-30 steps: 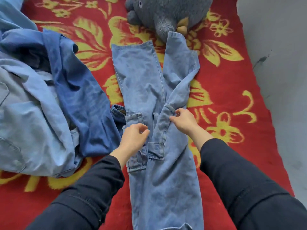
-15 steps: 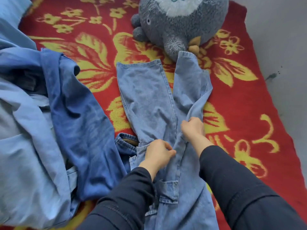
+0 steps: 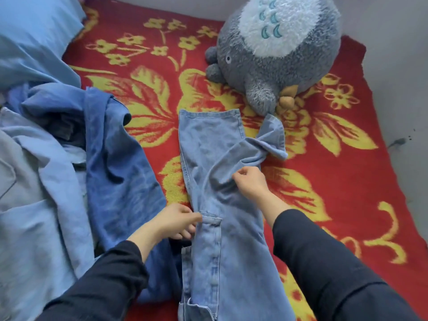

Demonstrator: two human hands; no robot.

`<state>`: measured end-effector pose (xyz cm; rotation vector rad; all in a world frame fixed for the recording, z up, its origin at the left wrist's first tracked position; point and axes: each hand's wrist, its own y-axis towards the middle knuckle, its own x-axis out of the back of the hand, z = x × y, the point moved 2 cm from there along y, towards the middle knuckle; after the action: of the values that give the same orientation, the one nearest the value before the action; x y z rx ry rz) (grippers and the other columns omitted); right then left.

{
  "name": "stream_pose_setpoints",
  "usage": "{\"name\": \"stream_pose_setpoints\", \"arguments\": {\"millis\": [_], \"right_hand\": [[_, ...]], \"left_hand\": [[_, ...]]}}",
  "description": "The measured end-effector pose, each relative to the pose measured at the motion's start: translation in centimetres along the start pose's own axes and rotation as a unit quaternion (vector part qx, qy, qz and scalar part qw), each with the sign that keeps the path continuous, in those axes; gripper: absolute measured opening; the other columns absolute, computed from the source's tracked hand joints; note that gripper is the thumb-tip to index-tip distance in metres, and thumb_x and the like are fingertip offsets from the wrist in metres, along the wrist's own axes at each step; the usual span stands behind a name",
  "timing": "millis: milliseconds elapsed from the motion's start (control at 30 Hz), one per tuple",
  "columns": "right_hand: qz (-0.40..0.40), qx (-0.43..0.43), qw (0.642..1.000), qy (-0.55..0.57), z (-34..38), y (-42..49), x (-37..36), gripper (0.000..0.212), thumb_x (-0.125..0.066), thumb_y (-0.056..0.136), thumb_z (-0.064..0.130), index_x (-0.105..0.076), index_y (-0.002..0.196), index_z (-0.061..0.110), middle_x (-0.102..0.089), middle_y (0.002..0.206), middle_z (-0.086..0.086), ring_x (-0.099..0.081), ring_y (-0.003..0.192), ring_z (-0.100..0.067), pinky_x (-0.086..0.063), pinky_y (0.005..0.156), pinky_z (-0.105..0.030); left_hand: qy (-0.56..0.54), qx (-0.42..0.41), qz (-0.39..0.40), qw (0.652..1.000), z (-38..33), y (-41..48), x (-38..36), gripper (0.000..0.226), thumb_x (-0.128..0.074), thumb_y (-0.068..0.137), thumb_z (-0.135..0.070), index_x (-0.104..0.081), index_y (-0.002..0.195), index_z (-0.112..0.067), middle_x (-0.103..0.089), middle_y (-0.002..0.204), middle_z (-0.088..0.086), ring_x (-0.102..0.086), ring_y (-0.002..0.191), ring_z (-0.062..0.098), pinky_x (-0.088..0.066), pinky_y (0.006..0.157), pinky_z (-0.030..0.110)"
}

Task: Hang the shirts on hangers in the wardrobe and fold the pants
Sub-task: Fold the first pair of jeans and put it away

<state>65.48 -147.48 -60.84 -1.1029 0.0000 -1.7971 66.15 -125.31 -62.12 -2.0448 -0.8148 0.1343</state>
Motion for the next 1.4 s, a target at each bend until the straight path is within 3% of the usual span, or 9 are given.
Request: {"name": "stream_pose_setpoints", "arguments": {"millis": [233, 367, 533, 700, 767, 867, 1133, 1267, 1400], "right_hand": [[-0.115, -0.183, 0.944, 0.251, -1.5, 7.7, 3.6, 0.037, -0.051, 0.089, 0.040, -0.061, 0.101, 0.007, -0.065, 0.090, -0.013, -0.065, 0.077, -0.030, -0.055, 0.068, -0.039], [-0.163, -0.275, 0.864, 0.390, -2.2, 10.5, 3.5, 0.039, -0.059, 0.085, 0.046, -0.055, 0.086, 0.006, -0.059, 0.072, -0.008, -0.058, 0.056, -0.023, -0.049, 0.053, -0.032], [-0.341, -0.137, 0.908, 0.203, 0.8, 11.7, 4.6, 0.029, -0.054, 0.093, 0.024, -0.068, 0.090, -0.001, -0.066, 0.093, -0.017, -0.061, 0.089, -0.035, -0.036, 0.068, -0.029], [-0.204, 0.121, 0.953, 0.187, 11.1, 12.1, 1.5, 0.048, -0.052, 0.096, 0.031, -0.048, 0.053, 0.011, -0.053, 0.064, -0.005, -0.047, 0.068, -0.018, -0.026, 0.059, -0.027], [-0.016, 0.167, 0.967, 0.191, 13.7, 12.3, -0.9, 0.029, -0.052, 0.098, 0.028, -0.070, 0.091, 0.006, -0.065, 0.091, 0.002, -0.056, 0.091, -0.012, -0.037, 0.068, -0.021], [0.156, 0.161, 0.971, 0.088, 13.0, 12.3, -4.2, 0.061, -0.053, 0.093, 0.017, -0.030, 0.150, 0.020, -0.048, 0.142, 0.003, -0.053, 0.121, -0.017, -0.043, 0.089, -0.023], [0.063, 0.122, 0.990, 0.029, 7.0, 12.1, -4.6, 0.043, -0.053, 0.088, 0.012, -0.058, 0.130, 0.007, -0.060, 0.131, -0.007, -0.055, 0.122, -0.021, -0.040, 0.091, -0.020], [0.036, 0.113, 0.993, 0.002, 4.3, 10.0, -3.2, 0.043, -0.054, 0.086, 0.018, -0.060, 0.129, 0.014, -0.065, 0.115, -0.001, -0.058, 0.115, -0.017, -0.037, 0.087, -0.019], [-0.025, 0.138, 0.987, -0.072, -0.3, 5.1, -2.3, 0.046, -0.057, 0.088, 0.029, -0.057, 0.133, 0.019, -0.058, 0.132, -0.001, -0.049, 0.126, -0.018, -0.038, 0.099, -0.028]], "left_hand": [[0.031, -0.138, -0.172, 0.975, -6.5, 5.7, -0.1, 0.034, -0.068, 0.084, -0.041, -0.067, 0.106, -0.015, -0.069, 0.102, 0.000, -0.064, 0.097, 0.017, -0.052, 0.088, 0.038], [0.060, -0.156, -0.199, 0.966, -6.5, 8.1, -0.6, 0.015, -0.067, 0.085, -0.036, -0.072, 0.086, -0.022, -0.071, 0.082, -0.006, -0.065, 0.081, 0.014, -0.054, 0.072, 0.036], [0.079, -0.158, -0.246, 0.953, -5.3, 8.6, 0.7, 0.032, -0.066, 0.086, -0.029, -0.060, 0.060, -0.012, -0.049, 0.052, -0.003, -0.043, 0.053, 0.016, -0.031, 0.053, 0.031], [0.060, -0.140, -0.290, 0.945, -3.3, 8.1, 2.6, 0.038, -0.066, 0.085, -0.025, -0.050, 0.059, -0.002, -0.043, 0.053, 0.003, -0.037, 0.054, 0.018, -0.025, 0.053, 0.033], [0.049, -0.120, -0.290, 0.948, -2.2, 8.0, 3.4, 0.032, -0.065, 0.086, -0.026, -0.061, 0.065, -0.002, -0.055, 0.055, 0.005, -0.047, 0.057, 0.020, -0.033, 0.055, 0.034], [0.025, -0.120, -0.263, 0.957, -1.2, 8.0, 3.8, 0.026, -0.066, 0.087, -0.028, -0.068, 0.074, -0.005, -0.053, 0.052, 0.002, -0.043, 0.051, 0.013, -0.032, 0.055, 0.031], [-0.289, -0.104, -0.117, 0.944, -1.6, 8.7, 3.4, 0.019, -0.063, 0.092, -0.015, -0.067, 0.073, -0.014, -0.072, 0.077, 0.005, -0.065, 0.078, 0.022, -0.052, 0.076, 0.036], [-0.381, -0.054, -0.190, 0.903, 0.5, 8.5, 2.9, 0.007, -0.063, 0.092, -0.020, -0.066, 0.092, -0.014, -0.070, 0.092, 0.005, -0.064, 0.083, 0.021, -0.052, 0.075, 0.034], [-0.349, -0.035, -0.124, 0.928, 1.3, 7.1, 1.8, 0.079, -0.080, 0.072, -0.043, -0.036, 0.135, -0.026, -0.060, 0.123, -0.002, -0.065, 0.105, 0.018, -0.053, 0.091, 0.041]]}}
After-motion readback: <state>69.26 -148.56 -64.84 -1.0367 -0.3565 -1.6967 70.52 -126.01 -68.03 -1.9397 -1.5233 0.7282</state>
